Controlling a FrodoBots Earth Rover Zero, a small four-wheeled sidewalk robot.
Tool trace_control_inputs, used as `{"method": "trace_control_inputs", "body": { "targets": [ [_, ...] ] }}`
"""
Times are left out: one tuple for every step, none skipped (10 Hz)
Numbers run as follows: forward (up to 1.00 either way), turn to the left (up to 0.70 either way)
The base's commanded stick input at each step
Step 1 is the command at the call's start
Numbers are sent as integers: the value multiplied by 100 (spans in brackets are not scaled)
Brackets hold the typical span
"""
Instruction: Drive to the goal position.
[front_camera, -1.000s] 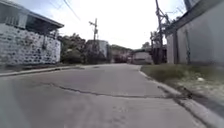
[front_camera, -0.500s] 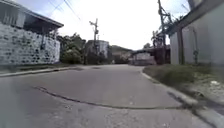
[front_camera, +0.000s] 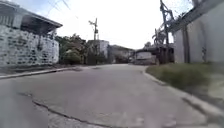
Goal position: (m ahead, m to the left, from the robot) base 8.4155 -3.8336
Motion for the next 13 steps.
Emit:
{"method": "trace_control_inputs", "body": {
  "targets": [
    [100,0],
    [100,0],
    [100,0],
    [100,0],
    [100,0],
    [100,0],
    [100,0],
    [100,0],
    [100,0],
    [100,0],
    [100,0],
    [100,0],
    [100,0]
  ]
}}
